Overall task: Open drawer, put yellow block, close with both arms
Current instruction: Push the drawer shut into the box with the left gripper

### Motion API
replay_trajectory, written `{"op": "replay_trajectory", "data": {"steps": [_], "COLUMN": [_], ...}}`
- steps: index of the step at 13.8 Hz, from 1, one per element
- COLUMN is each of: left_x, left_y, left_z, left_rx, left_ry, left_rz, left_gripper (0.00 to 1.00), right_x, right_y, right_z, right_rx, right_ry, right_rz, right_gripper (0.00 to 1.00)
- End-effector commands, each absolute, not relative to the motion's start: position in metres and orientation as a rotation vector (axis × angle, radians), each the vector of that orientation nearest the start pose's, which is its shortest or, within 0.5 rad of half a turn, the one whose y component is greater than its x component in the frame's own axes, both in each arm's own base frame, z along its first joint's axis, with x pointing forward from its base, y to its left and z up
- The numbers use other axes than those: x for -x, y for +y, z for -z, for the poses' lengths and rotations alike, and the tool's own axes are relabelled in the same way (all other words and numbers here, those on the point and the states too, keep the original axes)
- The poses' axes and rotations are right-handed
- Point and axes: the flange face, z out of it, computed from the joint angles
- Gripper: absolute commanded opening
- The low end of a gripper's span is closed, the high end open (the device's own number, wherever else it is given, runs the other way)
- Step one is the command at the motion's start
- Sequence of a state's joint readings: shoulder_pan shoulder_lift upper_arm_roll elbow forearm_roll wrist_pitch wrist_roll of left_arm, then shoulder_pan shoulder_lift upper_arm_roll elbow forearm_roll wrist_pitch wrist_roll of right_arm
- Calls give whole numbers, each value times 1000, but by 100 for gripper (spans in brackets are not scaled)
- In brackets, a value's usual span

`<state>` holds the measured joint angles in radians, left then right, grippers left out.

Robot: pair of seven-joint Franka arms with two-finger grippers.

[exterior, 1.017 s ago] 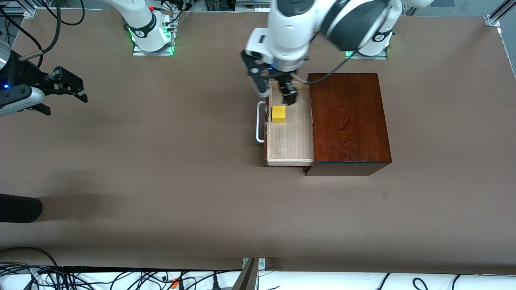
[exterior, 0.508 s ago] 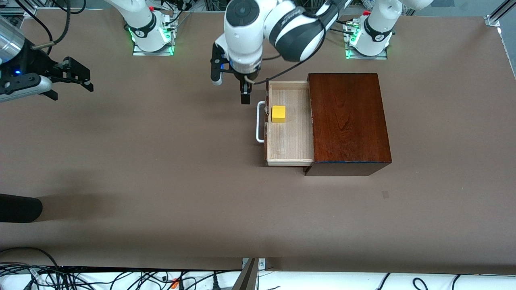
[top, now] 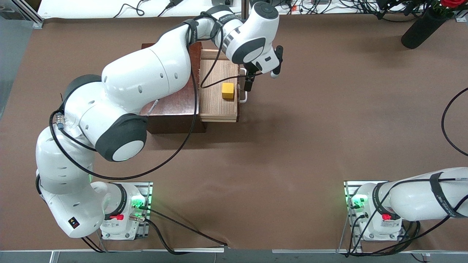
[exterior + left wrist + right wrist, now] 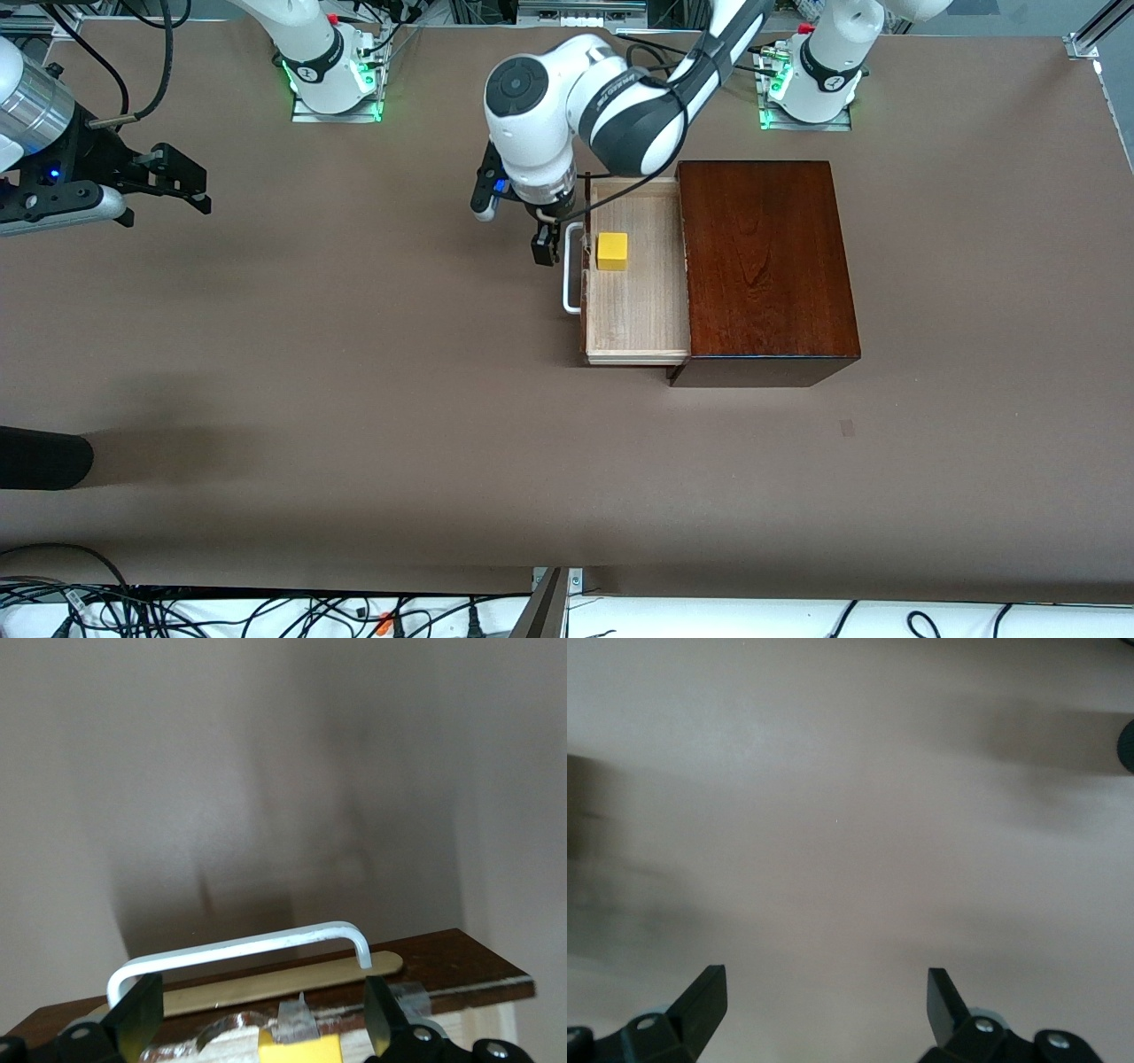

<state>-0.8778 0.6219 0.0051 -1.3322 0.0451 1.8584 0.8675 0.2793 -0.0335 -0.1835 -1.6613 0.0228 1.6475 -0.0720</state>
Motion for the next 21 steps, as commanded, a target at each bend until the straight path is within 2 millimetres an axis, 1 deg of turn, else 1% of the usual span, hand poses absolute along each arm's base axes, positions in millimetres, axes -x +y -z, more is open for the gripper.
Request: {"op": "replay_trajectory", "data": {"steps": [1, 3, 4, 7, 8, 10, 12, 14, 16, 19, 21], "left_x": [-468, -470, -467, -468, -468, -472, -476, -479, -481, -481, -487], "left_y": [-553, -553, -555, -552, -551, -545, -538, -533, -529, -524, -514], "left_z": [-342, -330, -325, -320, -320, -321, -322, -329, -328, -326, -327], "left_rx": [1920, 1931, 1915, 1870, 1866, 1874, 1877, 1862, 1859, 1845, 1854], "left_ry": [2371, 2322, 2321, 2309, 2311, 2302, 2284, 2257, 2245, 2232, 2215], "left_rz": [-124, -137, -145, -160, -170, -181, -208, -223, -250, -284, -316], "left_gripper": [100, 100, 100, 100, 100, 100, 100, 100, 100, 100, 100], "right_x": [-541, -541, -543, -544, -546, -554, -556, -557, -557, -557, -558], "right_y": [52, 50, 49, 50, 48, 48, 55, 59, 59, 53, 53], "right_z": [-615, -614, -609, -615, -621, -619, -624, -625, -624, -624, -624], "right_rx": [3117, 3126, 3126, 3130, 3129, 3132, 3128, 3123, 3115, 3116, 3116], "right_ry": [-201, -197, -202, -205, -192, -195, -219, -230, -224, -209, -207], "right_rz": [70, 51, 37, 32, 59, 74, 115, 134, 131, 133, 136], "right_gripper": [100, 100, 100, 100, 100, 100, 100, 100, 100, 100, 100]}}
